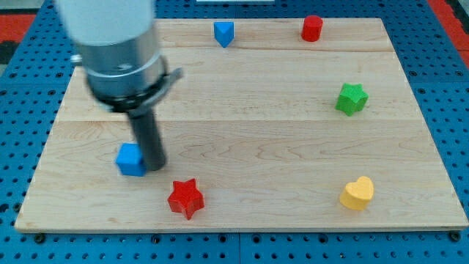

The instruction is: Put the blue cube vertically below the yellow hexagon

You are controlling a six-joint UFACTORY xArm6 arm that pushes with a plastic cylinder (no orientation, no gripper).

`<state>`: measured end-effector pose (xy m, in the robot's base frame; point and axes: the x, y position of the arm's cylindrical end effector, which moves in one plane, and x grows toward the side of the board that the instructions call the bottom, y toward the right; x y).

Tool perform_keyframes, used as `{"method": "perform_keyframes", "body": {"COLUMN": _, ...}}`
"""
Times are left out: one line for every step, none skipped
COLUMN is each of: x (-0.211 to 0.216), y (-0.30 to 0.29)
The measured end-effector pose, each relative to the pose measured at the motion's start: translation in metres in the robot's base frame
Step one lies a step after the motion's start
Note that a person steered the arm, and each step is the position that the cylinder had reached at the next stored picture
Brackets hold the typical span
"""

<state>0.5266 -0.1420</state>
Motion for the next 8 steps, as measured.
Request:
{"method": "perform_keyframes", "body": {"x": -0.010, "y": -0.034}}
{"method": "perform_keyframes", "body": {"x": -0.045, "y": -0.052}}
{"method": "perform_keyframes", "body": {"x": -0.025, "y": -0.074}}
{"method": "perform_keyframes", "body": {"x": 0.003, "y": -0.074}}
{"method": "perform_keyframes", "body": {"x": -0.003, "y": -0.032}}
{"method": "perform_keyframes", "body": {"x": 0.035, "y": -0.020}}
{"method": "perform_keyframes", "body": {"x": 0.088, "y": -0.023}}
{"method": "perform_keyframes", "body": {"x": 0.090, "y": 0.016}}
